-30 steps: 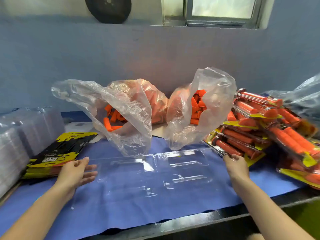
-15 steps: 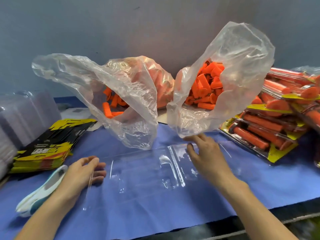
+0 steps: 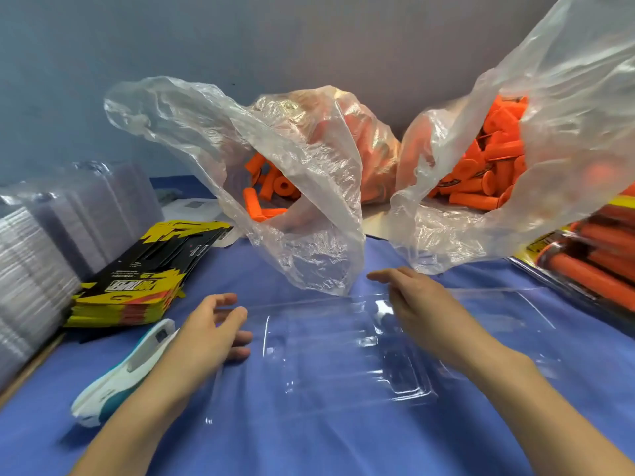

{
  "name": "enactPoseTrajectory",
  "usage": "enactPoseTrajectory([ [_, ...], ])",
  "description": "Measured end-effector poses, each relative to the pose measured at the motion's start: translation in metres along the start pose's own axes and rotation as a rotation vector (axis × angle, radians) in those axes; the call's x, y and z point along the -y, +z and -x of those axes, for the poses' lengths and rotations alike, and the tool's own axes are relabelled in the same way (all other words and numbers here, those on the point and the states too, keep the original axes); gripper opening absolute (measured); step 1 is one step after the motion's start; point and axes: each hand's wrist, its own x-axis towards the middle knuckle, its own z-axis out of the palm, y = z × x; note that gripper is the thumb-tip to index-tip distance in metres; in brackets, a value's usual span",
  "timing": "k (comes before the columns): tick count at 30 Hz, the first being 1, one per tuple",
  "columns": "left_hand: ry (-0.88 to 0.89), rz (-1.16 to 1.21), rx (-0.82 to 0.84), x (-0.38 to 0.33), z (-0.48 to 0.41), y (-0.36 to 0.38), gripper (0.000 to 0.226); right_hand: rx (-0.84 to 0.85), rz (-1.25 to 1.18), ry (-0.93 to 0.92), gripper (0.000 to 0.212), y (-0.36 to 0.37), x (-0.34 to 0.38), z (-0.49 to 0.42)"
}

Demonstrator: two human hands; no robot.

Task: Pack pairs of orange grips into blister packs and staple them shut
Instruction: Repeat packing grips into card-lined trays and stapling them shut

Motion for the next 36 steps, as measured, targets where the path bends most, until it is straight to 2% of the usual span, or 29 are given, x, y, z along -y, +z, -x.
enactPoseTrajectory([
  [3,0.028,-0.052,-0.026,-0.004,0.002,0.0,0.017,-0.018,0.031,0.004,0.039,0.005,-0.001,-0.002],
  [4,0.086,-0.116,-0.075,-0.006,0.002,-0.002,0.017,-0.028,0.058,0.006,0.038,0.005,-0.001,-0.003],
  [7,0.445,-0.504,-0.355,-0.013,-0.002,-0.019,0.015,-0.075,0.147,0.023,0.037,0.004,-0.001,-0.003],
  [9,0.556,-0.714,-0.514,-0.018,-0.006,-0.035,0.016,-0.108,0.207,0.036,0.036,0.004,0.001,-0.002],
  [11,0.478,-0.913,-0.563,-0.018,-0.014,-0.05,0.024,-0.131,0.241,0.03,0.035,0.006,0.006,0.0],
  [14,0.268,-1.093,-0.466,-0.012,-0.021,-0.063,0.035,-0.123,0.3,0.016,0.036,0.009,0.014,0.003],
  [16,0.243,-1.147,-0.443,-0.008,-0.023,-0.066,0.03,-0.116,0.323,0.01,0.037,0.01,0.019,0.004],
  [18,0.279,-1.175,-0.489,-0.006,-0.025,-0.065,0.026,-0.112,0.34,0.007,0.038,0.01,0.022,0.004],
  [22,0.359,-1.161,-0.621,-0.007,-0.027,-0.064,0.02,-0.117,0.344,0.009,0.038,0.009,0.025,0.004],
  [27,0.367,-0.979,-0.676,-0.007,-0.03,-0.068,0.02,-0.136,0.322,-0.003,0.036,0.008,0.028,0.006],
  [32,0.23,-0.689,-0.544,-0.009,-0.038,-0.075,0.011,-0.169,0.27,-0.017,0.032,0.01,0.029,0.007],
  [36,0.029,-0.272,-0.418,-0.016,-0.038,-0.076,0.005,-0.169,0.236,-0.025,0.032,0.011,0.031,0.007],
])
